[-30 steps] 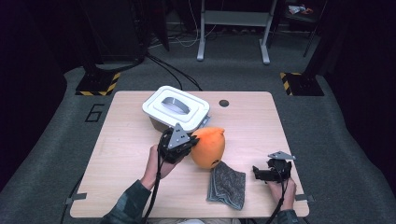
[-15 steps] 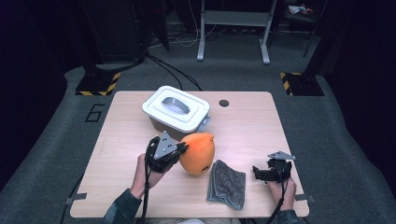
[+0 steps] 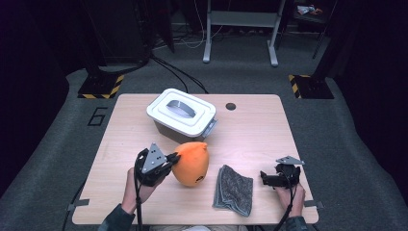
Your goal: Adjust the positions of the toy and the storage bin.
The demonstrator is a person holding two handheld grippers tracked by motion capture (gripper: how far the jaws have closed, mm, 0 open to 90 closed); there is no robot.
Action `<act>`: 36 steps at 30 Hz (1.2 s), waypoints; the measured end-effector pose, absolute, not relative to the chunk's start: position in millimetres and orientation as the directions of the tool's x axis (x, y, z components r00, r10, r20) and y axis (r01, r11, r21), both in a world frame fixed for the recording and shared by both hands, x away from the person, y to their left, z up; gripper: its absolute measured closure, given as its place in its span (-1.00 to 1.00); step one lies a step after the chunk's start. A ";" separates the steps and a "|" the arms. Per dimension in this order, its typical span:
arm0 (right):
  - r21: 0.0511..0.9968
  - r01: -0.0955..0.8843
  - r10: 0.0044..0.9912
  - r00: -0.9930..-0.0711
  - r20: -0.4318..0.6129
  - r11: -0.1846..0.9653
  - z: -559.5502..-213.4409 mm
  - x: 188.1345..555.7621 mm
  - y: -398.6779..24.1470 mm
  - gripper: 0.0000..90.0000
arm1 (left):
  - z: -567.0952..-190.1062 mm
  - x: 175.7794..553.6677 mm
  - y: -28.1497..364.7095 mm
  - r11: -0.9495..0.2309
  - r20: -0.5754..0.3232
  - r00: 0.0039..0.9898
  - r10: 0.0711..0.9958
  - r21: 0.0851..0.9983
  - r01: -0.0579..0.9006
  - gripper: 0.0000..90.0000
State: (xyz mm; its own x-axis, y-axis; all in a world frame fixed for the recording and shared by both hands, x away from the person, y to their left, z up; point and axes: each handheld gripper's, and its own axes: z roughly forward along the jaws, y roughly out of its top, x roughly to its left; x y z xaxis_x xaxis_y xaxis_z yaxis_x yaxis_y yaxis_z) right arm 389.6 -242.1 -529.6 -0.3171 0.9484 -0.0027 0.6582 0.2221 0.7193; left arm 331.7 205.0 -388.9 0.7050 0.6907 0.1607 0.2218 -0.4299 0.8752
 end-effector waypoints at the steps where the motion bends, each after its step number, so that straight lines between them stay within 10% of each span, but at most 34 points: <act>1: 0.720 0.658 0.948 -0.317 -0.003 0.222 -529.6 389.6 -242.0 -0.99 | -389.2 330.1 207.5 -0.427 0.161 0.696 0.700 0.876 0.226 0.90; 36: 0.720 0.658 0.949 -0.316 -0.003 0.222 -529.6 389.5 -242.0 -0.99 | -406.9 316.8 308.2 -0.305 0.115 0.454 0.883 0.878 0.370 0.90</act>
State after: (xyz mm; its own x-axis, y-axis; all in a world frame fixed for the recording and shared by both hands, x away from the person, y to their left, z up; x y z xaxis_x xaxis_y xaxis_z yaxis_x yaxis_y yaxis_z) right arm 389.5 -242.0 -529.6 -0.3160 0.9488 -0.0031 0.6581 0.2215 0.7196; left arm 316.8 308.2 -406.9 0.4543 0.8834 0.1152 0.3696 -0.3046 0.8779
